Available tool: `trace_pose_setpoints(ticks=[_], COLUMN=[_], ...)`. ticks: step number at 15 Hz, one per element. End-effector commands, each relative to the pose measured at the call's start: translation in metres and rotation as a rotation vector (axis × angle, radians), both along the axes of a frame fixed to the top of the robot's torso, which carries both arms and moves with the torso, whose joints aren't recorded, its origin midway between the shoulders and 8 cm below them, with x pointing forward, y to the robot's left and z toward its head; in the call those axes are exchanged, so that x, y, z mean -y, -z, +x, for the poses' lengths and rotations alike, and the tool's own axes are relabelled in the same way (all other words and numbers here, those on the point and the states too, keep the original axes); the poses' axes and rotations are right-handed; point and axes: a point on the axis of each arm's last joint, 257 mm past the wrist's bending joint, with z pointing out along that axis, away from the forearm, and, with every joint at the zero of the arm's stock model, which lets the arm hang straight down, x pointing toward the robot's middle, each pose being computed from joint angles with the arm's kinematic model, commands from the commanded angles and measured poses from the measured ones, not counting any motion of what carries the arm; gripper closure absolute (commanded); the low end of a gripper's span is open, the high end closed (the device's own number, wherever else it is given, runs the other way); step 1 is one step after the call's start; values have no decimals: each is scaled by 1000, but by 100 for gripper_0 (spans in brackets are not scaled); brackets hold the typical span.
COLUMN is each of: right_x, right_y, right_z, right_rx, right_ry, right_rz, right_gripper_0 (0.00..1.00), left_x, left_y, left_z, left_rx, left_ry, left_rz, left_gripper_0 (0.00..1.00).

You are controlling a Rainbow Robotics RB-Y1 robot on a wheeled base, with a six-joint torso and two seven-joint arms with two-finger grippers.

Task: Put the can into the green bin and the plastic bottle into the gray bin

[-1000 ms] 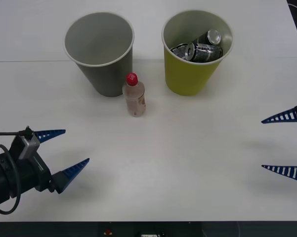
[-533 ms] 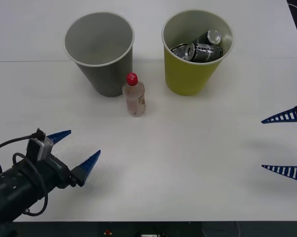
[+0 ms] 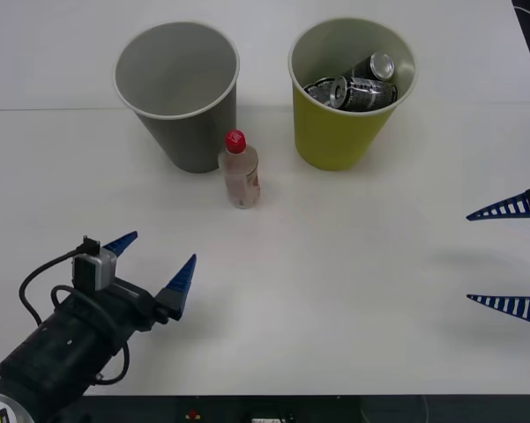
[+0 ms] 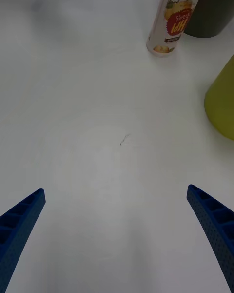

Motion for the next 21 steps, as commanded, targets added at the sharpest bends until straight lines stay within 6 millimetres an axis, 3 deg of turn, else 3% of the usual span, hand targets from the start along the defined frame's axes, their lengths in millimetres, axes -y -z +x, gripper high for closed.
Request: trace_pose_setpoints(ticks=[1, 5, 15, 21], right_x=[0, 0, 0, 0], right_y=[0, 0, 0, 0], right_z=[0, 0, 0, 0], right_rx=[0, 0, 0, 0], right_ry=[0, 0, 0, 0], right_rz=[0, 0, 0, 0], right_gripper_0=[0, 0, 0, 0], left_x=[16, 49, 109, 129], left_y=[7, 17, 32, 29], left_z=[12, 33, 92, 124], left_rx=[22, 52, 132, 169], left_ry=[-11, -6, -43, -67], left_rz=[-23, -53, -71, -61], left_gripper_0=[0, 0, 0, 0])
